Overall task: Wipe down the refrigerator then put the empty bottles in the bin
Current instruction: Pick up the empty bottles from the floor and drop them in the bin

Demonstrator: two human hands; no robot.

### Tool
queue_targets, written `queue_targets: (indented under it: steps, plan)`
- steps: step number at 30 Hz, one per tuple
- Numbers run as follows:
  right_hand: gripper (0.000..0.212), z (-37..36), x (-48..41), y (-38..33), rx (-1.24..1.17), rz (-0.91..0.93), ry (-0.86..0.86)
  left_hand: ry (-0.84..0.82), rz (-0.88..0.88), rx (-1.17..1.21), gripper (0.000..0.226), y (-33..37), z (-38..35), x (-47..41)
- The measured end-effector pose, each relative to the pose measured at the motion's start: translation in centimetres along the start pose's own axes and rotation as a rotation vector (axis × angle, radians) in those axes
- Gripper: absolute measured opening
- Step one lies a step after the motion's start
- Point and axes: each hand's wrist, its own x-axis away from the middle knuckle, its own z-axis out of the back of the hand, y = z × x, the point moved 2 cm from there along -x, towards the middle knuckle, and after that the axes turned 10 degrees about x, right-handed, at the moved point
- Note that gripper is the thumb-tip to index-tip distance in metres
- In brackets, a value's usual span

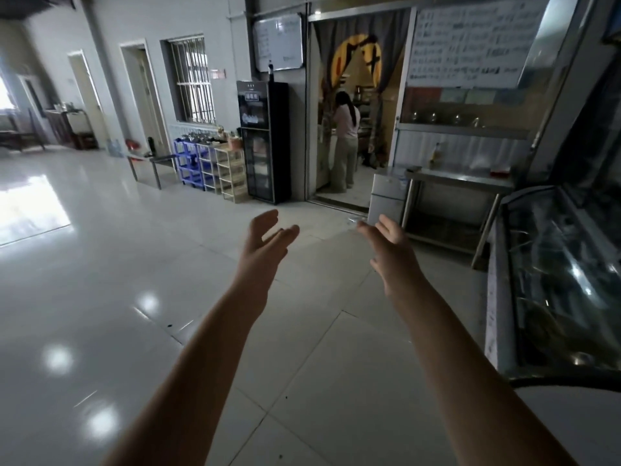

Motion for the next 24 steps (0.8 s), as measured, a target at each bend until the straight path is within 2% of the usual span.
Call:
queue_targets:
  steps: [9,17,24]
  plan:
    - [0.067,-8.3,-11.2,2.9,0.022,0.001,-0.026,0.015,0.027,-0.061,0.040,-3.3,4.6,-11.3]
    - [0.074,-13.6,-26.8,6.0,-0.002,-0.048,-0.070,0.118,0.046,-0.046,0.033,-6.4,7.4,-27.6]
    - [0.073,-18.7,-37.5,7.3,-0.056,-0.073,-0.050,0.159,-0.005,-0.016,0.020,-8.8,10.8,-37.9]
